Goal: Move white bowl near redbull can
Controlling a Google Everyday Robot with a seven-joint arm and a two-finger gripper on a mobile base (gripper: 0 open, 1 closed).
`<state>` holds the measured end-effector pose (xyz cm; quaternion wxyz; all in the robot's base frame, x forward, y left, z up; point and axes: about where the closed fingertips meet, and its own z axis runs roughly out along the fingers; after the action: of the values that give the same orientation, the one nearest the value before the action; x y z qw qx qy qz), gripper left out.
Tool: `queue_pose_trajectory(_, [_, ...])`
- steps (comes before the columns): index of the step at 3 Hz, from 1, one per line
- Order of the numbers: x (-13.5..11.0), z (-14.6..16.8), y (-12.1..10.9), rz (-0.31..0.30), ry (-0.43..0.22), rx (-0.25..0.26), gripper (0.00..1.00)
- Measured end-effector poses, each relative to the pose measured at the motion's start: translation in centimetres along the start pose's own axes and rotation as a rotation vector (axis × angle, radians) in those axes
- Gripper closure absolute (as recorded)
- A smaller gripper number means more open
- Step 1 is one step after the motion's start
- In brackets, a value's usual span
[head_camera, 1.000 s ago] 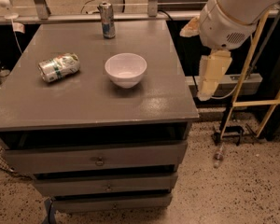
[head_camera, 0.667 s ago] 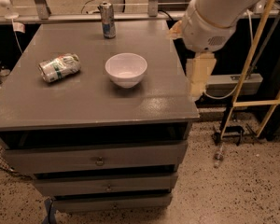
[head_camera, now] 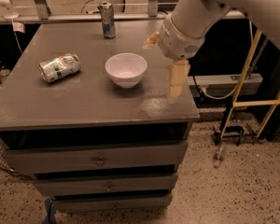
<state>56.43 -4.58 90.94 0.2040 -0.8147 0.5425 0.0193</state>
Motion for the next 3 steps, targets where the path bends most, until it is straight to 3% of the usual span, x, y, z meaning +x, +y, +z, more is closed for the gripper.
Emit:
queue_pose_trajectory(1, [-1.1,2.1,-1.0,-0.025,-0.084,-0.027,0.00])
queue_pose_trajectory(3, [-3.8,4.2,-2.2,-0.099,-0.159,-0.073,0.00])
